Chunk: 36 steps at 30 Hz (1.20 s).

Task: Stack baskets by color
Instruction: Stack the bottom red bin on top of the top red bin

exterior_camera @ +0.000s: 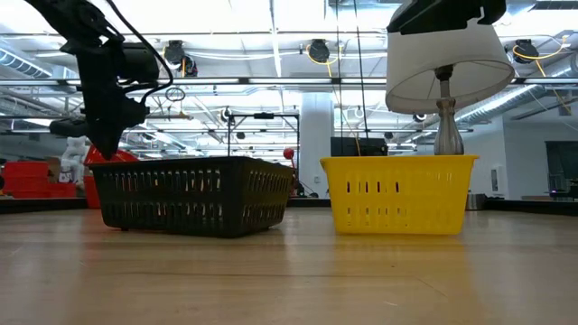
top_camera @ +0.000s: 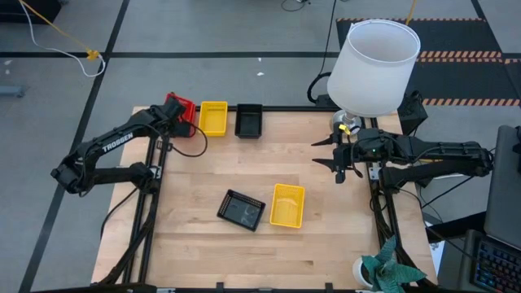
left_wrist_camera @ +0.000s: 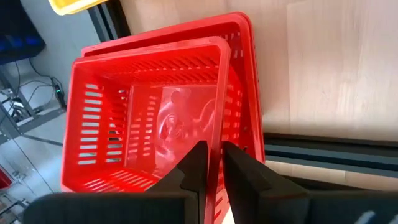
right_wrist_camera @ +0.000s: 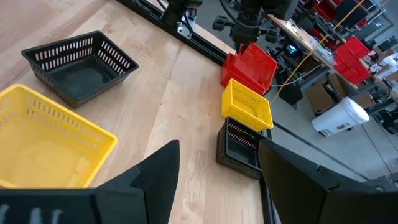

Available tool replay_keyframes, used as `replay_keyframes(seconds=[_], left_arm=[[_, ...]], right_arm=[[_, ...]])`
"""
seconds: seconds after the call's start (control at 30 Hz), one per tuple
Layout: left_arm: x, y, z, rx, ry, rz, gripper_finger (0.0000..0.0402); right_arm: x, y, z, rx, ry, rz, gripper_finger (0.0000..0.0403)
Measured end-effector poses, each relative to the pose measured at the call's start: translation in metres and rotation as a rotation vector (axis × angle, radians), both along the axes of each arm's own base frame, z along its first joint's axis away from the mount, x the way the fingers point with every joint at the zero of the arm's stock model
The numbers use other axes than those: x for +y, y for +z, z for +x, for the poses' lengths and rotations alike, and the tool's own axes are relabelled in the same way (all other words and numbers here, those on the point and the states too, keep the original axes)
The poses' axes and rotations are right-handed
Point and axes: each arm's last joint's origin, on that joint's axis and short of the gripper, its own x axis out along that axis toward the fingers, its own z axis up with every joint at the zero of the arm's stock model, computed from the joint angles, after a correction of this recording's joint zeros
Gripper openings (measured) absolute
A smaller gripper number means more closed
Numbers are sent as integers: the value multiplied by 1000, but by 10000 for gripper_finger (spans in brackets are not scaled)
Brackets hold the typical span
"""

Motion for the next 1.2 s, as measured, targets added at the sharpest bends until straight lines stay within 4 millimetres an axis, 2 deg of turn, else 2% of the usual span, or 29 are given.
replay_keyframes(seconds=[0.57, 0.67, 0.87, 1.2], left_arm=[[3, 2, 4, -158, 128, 21, 146], [3, 2, 4, -177, 148, 17, 153], [2, 1, 4, -193, 155, -8, 134], [-3, -2, 1, -162, 146, -75, 52]], right_arm=[[0, 0, 0, 1, 0, 0, 212], [0, 0, 0, 2, 0, 0, 212], [0, 0, 0, 2, -1, 1, 212], [0, 0, 0, 0, -2, 3, 212]])
